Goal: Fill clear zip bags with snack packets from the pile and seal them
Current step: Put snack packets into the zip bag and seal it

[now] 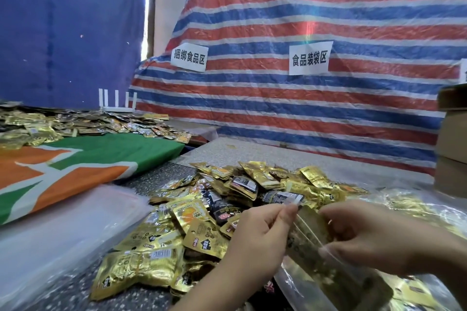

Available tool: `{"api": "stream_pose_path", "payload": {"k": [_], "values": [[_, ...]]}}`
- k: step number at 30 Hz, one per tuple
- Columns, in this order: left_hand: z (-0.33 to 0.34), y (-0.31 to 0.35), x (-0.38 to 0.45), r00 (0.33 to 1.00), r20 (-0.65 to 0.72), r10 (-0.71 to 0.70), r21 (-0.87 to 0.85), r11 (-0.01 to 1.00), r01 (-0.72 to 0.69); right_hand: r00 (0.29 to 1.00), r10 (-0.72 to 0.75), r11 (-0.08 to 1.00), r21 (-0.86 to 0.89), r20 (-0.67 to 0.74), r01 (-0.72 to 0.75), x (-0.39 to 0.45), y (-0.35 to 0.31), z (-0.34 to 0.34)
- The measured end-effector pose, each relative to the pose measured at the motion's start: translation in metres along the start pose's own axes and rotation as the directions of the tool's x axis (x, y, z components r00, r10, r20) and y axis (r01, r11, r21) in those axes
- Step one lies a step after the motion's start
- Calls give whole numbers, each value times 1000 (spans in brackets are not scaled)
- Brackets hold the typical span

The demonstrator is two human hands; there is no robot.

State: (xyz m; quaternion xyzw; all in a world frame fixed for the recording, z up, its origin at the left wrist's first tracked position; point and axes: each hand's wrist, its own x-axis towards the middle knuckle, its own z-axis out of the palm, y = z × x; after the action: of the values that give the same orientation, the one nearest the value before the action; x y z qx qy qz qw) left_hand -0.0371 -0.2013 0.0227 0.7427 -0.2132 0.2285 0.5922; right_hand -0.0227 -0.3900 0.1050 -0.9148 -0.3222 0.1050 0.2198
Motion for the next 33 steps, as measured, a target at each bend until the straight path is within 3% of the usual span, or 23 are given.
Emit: {"api": "stream_pose_path", "payload": {"k": [5, 9, 14, 20, 26, 30, 33], "values": [[0, -4, -3, 1000, -23, -2, 8, 1000, 2, 1000, 19, 995, -96, 24, -17, 3, -6, 6], [-1, -6, 0, 999, -44, -3, 7, 1000, 4, 998, 3, 973, -230, -55, -16, 3, -6, 8], [-1, -6, 2, 995, -95, -2, -28, 1000, -1, 993, 7, 998, -60, -115, -14, -1, -10, 5], [1, -3, 2, 992, -119, -53, -91, 995, 42, 991, -92, 969, -238, -92, 68, -8, -7, 4], [1, 9, 5, 987, 45, -156, -188, 969, 162, 975, -112, 981, -180, -191, 77, -9, 4, -3], [-9, 7, -1, 938, 206, -279, -89, 949, 302, 947, -150, 986, -117, -284, 121, -4, 5, -6], [-10, 7, -3, 921, 220, -321, -52, 939, 339, 932, -177, 983, -106, -315, 151, -4, 4, -8]]}}
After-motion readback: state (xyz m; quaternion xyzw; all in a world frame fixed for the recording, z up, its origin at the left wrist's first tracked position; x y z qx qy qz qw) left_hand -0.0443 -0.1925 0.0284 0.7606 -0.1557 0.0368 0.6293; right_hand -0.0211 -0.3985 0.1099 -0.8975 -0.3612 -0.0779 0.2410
